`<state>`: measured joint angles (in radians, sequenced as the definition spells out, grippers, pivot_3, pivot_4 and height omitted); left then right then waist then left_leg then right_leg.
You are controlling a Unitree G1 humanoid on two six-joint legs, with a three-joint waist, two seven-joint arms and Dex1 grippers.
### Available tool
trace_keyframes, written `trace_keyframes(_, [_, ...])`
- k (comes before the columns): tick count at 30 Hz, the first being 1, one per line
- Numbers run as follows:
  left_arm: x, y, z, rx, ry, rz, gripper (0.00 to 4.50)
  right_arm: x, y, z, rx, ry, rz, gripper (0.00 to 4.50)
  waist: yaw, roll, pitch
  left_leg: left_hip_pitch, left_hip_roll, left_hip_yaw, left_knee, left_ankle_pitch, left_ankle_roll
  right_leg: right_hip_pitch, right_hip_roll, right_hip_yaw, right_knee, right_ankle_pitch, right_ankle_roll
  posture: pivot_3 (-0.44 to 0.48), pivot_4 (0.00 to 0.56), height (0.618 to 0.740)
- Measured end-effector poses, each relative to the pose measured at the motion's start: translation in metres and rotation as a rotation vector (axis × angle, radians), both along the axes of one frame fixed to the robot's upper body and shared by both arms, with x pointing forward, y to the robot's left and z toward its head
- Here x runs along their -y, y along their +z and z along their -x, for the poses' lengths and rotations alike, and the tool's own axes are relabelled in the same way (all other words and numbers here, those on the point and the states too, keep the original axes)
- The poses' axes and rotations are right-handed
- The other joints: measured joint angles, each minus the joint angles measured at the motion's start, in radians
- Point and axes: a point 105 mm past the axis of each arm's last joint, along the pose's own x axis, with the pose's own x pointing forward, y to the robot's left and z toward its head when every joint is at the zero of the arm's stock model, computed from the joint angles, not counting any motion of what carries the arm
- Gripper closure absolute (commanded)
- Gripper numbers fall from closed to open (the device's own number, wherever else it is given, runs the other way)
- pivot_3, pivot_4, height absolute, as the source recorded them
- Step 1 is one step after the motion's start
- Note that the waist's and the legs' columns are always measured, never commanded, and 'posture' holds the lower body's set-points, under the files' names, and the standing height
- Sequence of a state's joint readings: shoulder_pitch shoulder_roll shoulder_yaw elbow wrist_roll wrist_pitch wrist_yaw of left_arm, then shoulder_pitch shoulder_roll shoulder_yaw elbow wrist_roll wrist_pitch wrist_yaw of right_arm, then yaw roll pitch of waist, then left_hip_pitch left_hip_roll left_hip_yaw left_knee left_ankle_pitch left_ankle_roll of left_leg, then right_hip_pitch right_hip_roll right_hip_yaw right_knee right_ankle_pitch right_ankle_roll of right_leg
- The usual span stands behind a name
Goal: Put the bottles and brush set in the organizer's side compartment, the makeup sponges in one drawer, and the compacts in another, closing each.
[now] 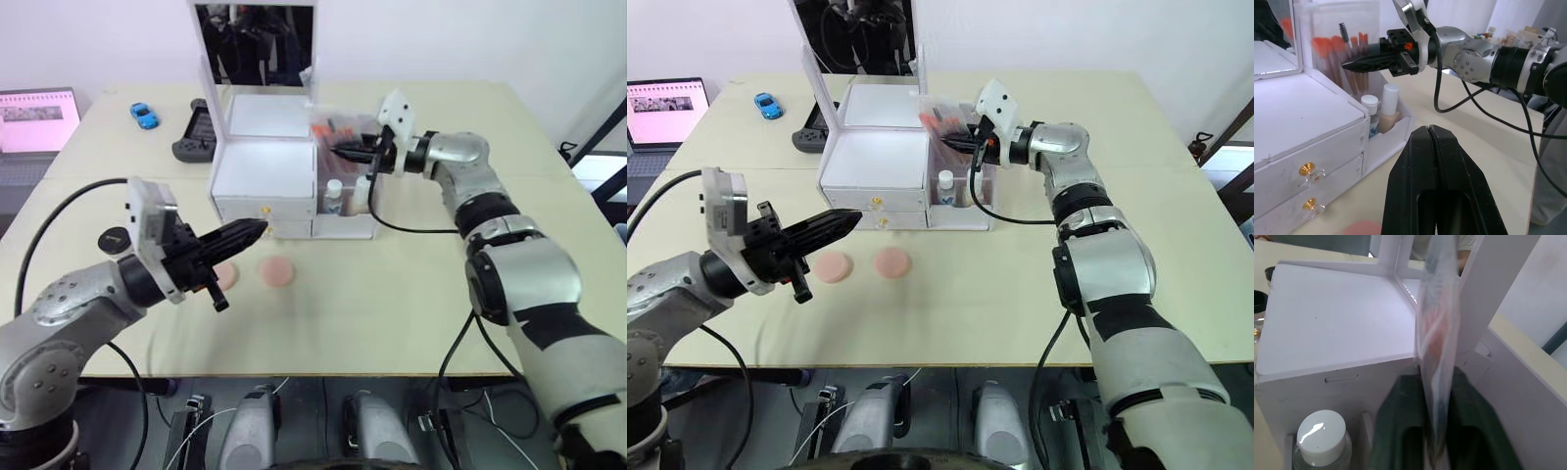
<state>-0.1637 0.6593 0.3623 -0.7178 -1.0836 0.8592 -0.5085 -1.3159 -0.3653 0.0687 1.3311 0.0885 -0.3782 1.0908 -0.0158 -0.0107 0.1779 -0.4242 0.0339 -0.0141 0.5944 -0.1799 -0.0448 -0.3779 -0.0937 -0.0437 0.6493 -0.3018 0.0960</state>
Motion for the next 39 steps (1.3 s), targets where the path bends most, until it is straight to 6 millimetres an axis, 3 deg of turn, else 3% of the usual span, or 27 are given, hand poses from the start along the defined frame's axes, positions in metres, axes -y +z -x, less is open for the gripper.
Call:
trace_keyframes(4, [0.005,-0.001,0.000,-0.011,-0.016,-0.006,4.50,-0.001,0.002,0.000,0.000,-0.001,-0.018,0.77,0.001,0.000,0.000,0.000,0.000,0.000,0.000,0.000,0.000,0.000,0.000,0.000,0.000,0.000,0.000,0.000,0.150,0.740])
trace_keyframes(6, [0.006,-0.001,0.000,-0.012,-0.022,-0.008,4.50,0.001,0.009,0.000,0.012,-0.002,-0.034,0.03,0.001,0.000,0.000,0.000,0.000,0.000,0.000,0.000,0.000,0.000,0.000,0.000,0.000,0.000,0.000,0.000,0.150,0.740])
trace_keyframes(12, [0.007,0.007,0.000,0.013,-0.036,-0.008,4.50,0.013,0.038,0.010,0.015,0.090,-0.120,0.03,0.001,0.000,0.000,0.000,0.000,0.001,0.000,0.000,0.000,0.000,0.000,0.001,0.000,0.000,0.000,0.000,0.150,0.740])
trace_keyframes(19, [0.001,0.014,-0.004,0.023,-0.050,-0.010,4.50,0.023,0.089,0.057,-0.013,0.360,-0.176,0.03,0.005,0.002,0.001,0.000,0.000,0.001,-0.001,0.000,0.000,0.000,0.000,0.001,0.000,0.000,0.000,0.000,0.150,0.740])
trace_keyframes(21, [-0.001,0.023,-0.006,0.053,-0.061,0.036,4.50,0.026,0.088,0.071,-0.052,0.360,-0.181,0.03,0.009,0.001,0.001,0.000,0.000,0.001,0.000,0.000,0.000,0.000,0.000,0.001,0.000,0.000,0.000,0.000,0.150,0.740])
trace_keyframes(24, [-0.018,0.048,-0.011,0.148,-0.028,0.108,4.50,0.025,0.068,0.090,-0.114,0.232,-0.138,0.03,0.008,0.002,0.001,0.000,0.000,0.002,0.000,0.000,0.000,-0.001,0.000,0.001,0.000,0.000,0.000,0.000,0.150,0.740])
trace_keyframes(27, [-0.029,0.045,-0.016,0.141,-0.004,0.062,4.50,0.016,0.056,0.109,-0.176,0.150,-0.069,0.03,-0.001,0.003,0.001,0.000,0.000,0.003,-0.001,0.000,0.000,-0.003,0.000,0.003,0.001,0.000,0.000,0.000,0.150,0.740])
trace_keyframes(30, [-0.033,0.037,-0.020,0.120,-0.005,0.027,4.50,0.010,0.051,0.114,-0.189,0.063,-0.002,0.85,0.001,0.003,0.001,0.000,0.001,0.004,-0.001,0.000,0.000,-0.003,0.001,0.003,0.001,0.000,0.000,0.000,0.150,0.740])
trace_keyframes(37, [-0.031,0.026,-0.027,0.126,-0.018,-0.036,4.50,-0.002,0.024,0.093,-0.184,-0.073,0.099,4.40,0.005,0.003,0.001,-0.001,0.001,0.005,-0.001,0.000,0.000,-0.004,0.000,0.004,0.000,0.000,0.000,0.000,0.150,0.740])
trace_keyframes(39, [-0.030,0.023,-0.027,0.128,-0.024,-0.053,4.50,-0.008,0.016,0.093,-0.208,-0.054,0.117,4.47,0.004,0.003,0.001,-0.002,0.001,0.005,-0.001,0.000,0.000,-0.005,0.001,0.004,0.000,0.000,0.000,0.000,0.150,0.740])
